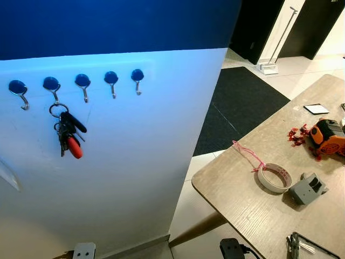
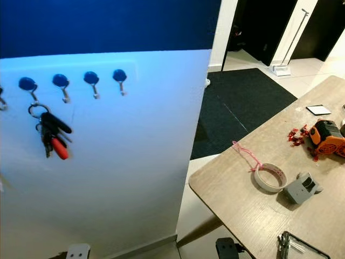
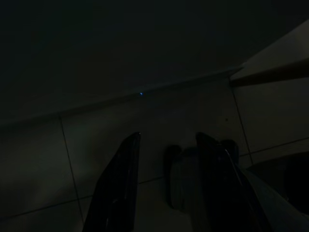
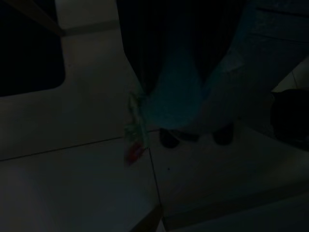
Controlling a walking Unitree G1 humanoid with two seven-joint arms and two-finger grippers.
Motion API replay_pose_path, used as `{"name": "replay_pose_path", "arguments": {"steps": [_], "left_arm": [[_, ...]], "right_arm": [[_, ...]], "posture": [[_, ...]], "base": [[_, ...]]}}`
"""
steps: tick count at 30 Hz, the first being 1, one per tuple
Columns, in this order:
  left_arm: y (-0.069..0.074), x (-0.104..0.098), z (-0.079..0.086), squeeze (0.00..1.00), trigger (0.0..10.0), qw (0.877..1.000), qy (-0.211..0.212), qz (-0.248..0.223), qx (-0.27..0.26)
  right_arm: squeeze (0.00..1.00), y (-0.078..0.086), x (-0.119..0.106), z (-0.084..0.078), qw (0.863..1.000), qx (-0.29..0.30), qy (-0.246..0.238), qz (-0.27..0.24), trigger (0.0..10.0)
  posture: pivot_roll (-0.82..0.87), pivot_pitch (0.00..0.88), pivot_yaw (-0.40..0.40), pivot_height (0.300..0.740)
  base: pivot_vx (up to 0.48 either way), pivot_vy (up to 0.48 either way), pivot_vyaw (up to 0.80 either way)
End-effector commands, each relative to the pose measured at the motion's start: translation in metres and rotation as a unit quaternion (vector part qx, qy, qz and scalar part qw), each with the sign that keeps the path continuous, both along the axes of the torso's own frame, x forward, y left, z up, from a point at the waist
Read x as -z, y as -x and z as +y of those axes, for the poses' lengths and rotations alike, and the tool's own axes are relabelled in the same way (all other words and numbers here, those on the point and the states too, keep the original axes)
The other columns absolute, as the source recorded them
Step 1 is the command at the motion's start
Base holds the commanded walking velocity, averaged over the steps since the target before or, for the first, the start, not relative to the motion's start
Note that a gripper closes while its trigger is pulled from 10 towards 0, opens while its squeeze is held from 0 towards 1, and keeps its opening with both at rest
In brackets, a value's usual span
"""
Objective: Hang keys on a hook
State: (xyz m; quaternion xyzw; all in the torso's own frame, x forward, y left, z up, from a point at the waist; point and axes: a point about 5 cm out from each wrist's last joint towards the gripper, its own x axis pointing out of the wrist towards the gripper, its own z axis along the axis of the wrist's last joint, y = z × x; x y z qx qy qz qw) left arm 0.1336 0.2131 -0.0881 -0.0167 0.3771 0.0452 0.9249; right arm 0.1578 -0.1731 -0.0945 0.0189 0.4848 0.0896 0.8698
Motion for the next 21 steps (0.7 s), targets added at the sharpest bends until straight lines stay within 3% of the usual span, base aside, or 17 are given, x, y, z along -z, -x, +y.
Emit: {"name": "replay_pose_path", "arguments": {"steps": [1, 9, 21], "left_arm": [[0.0040, 0.0013, 0.0023, 0.00, 10.0, 1.000, 0.000, 0.008, -0.004], [0.0031, 0.0015, 0.0003, 0.00, 10.0, 1.000, 0.002, 0.008, -0.003], [0.0024, 0.0014, 0.0012, 0.00, 10.0, 1.000, 0.002, 0.009, -0.004]], "right_arm": [[0.00, 0.0034, 0.0015, -0.0006, 1.000, 0.006, -0.001, 0.007, 10.0], [0.00, 0.0033, 0.0013, -0.0015, 1.000, 0.003, 0.001, 0.007, 10.0], [0.00, 0.0023, 0.0011, -0.0001, 1.000, 0.000, 0.001, 0.007, 10.0]], "posture": [[0.09, 0.068, -0.070, 0.740], [0.09, 0.058, -0.074, 0.740], [0.10, 0.052, -0.075, 0.740]], "base": [[0.000, 0.000, 0.00], [0.000, 0.000, 0.00], [-0.260, 0.000, 0.00]]}}
